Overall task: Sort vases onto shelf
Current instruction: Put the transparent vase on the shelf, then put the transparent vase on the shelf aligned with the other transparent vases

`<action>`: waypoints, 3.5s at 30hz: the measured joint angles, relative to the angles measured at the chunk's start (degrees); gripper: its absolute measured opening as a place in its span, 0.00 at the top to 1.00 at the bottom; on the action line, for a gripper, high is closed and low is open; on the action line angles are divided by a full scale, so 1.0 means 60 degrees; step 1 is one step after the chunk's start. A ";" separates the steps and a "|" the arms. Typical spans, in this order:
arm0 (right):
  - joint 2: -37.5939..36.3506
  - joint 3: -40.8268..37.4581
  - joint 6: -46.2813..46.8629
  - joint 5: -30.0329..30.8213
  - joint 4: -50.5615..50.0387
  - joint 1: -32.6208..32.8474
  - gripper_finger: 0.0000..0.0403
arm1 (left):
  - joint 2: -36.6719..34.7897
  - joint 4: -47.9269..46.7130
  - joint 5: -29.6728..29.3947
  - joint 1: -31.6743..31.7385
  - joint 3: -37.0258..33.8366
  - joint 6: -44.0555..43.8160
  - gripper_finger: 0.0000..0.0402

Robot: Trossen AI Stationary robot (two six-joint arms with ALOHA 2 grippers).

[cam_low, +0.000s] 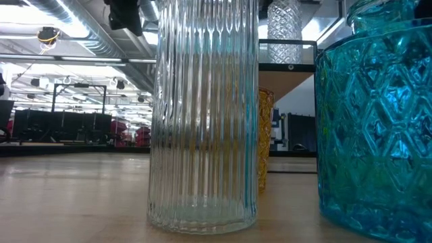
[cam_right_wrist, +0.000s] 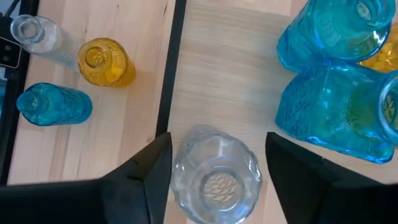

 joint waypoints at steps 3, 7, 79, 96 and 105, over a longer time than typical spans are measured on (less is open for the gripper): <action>0.0000 0.0000 0.0000 0.0062 0.0100 -0.0017 0.50 | 0.0000 -0.0003 0.0000 0.0000 0.0000 0.0004 1.00; 0.0000 0.0100 0.0123 0.0084 0.0307 -0.0180 0.54 | 0.0000 -0.0001 0.0000 0.0000 0.0000 0.0004 1.00; -0.3702 -0.6786 1.1168 -0.2514 0.1030 0.6393 0.55 | 0.0000 0.0129 0.0062 -0.0004 -0.0051 0.0584 1.00; -0.3672 -0.8500 1.3985 -0.1753 0.3390 0.8324 0.55 | 0.0002 0.0187 0.0080 -0.0004 -0.0055 0.0761 1.00; -0.3696 -0.9337 1.3900 -0.2810 0.4433 0.8322 0.92 | 0.0000 0.0183 0.0135 -0.0001 -0.0055 0.0598 1.00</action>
